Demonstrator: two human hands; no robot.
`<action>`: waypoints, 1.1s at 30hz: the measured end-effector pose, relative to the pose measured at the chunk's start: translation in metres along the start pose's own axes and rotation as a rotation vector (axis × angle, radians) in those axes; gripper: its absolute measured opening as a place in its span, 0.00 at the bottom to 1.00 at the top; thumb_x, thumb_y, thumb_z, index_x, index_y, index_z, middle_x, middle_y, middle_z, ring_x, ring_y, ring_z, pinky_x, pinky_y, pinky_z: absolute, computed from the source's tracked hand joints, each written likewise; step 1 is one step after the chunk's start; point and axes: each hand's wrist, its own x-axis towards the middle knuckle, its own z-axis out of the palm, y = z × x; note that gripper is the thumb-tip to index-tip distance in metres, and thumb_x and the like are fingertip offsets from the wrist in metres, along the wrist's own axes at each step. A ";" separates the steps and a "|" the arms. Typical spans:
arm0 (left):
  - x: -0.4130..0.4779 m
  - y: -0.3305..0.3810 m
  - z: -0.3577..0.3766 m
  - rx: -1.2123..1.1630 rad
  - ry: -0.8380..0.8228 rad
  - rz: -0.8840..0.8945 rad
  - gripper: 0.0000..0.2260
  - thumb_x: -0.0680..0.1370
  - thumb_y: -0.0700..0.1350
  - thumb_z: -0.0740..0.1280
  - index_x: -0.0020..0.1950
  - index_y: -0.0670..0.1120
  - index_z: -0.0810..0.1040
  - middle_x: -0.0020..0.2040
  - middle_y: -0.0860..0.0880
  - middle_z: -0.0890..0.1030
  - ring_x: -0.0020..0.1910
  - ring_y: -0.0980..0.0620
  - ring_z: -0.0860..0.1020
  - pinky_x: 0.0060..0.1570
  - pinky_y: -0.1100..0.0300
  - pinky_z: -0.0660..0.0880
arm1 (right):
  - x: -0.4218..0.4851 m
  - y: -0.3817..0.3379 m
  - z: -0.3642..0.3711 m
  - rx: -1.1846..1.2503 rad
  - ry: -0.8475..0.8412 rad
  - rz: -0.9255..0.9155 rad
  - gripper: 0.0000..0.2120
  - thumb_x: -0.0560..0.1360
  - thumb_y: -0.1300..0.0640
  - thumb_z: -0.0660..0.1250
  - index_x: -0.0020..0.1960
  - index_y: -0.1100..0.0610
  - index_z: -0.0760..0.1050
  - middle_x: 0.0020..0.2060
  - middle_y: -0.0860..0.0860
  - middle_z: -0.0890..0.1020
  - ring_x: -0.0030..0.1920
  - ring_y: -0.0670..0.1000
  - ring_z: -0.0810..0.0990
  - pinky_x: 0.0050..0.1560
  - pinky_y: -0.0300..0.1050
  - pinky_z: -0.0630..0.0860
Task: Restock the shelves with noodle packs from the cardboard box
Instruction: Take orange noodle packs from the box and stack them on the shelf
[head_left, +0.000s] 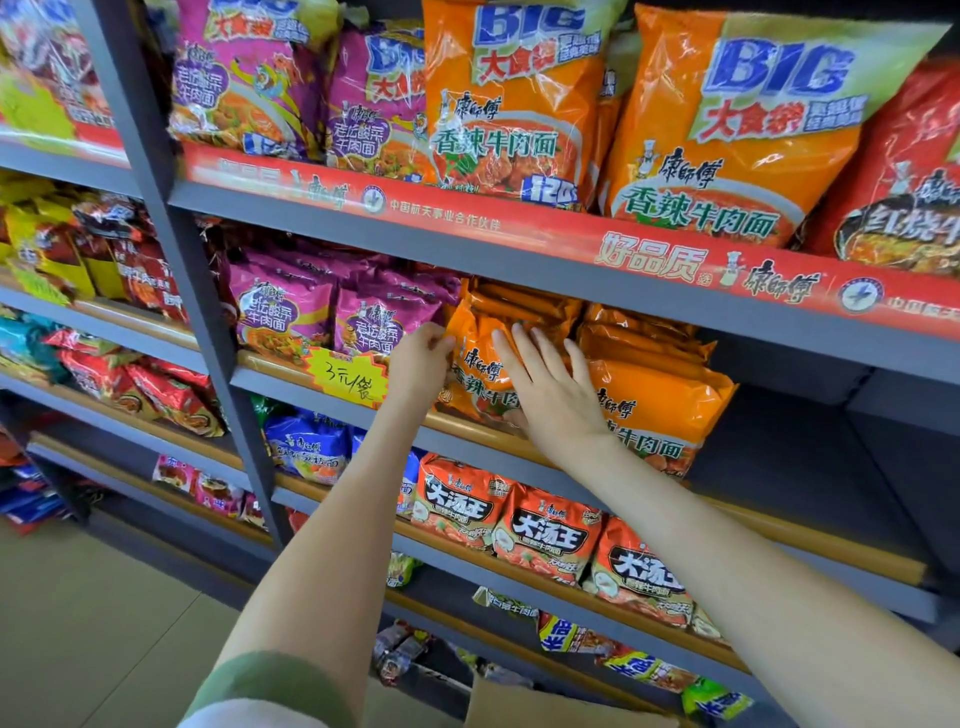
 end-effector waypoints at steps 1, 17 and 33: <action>0.000 -0.001 0.002 0.040 0.044 0.018 0.09 0.81 0.42 0.60 0.56 0.40 0.77 0.45 0.43 0.80 0.37 0.48 0.79 0.44 0.51 0.80 | 0.001 0.000 0.002 -0.017 0.012 0.001 0.50 0.68 0.54 0.75 0.78 0.55 0.46 0.75 0.56 0.61 0.74 0.56 0.60 0.72 0.57 0.55; -0.031 -0.033 -0.004 0.579 0.036 0.479 0.19 0.76 0.41 0.69 0.65 0.38 0.71 0.59 0.41 0.73 0.57 0.43 0.73 0.52 0.53 0.73 | 0.012 0.004 0.008 -0.083 0.016 -0.109 0.52 0.71 0.68 0.68 0.76 0.47 0.33 0.77 0.56 0.45 0.76 0.61 0.49 0.73 0.59 0.47; -0.006 -0.051 0.002 1.366 0.199 0.832 0.41 0.76 0.47 0.63 0.77 0.48 0.36 0.77 0.44 0.45 0.76 0.45 0.45 0.73 0.46 0.39 | 0.012 0.009 0.043 -0.401 0.205 -0.240 0.41 0.74 0.45 0.67 0.78 0.52 0.48 0.77 0.54 0.55 0.77 0.56 0.52 0.74 0.56 0.46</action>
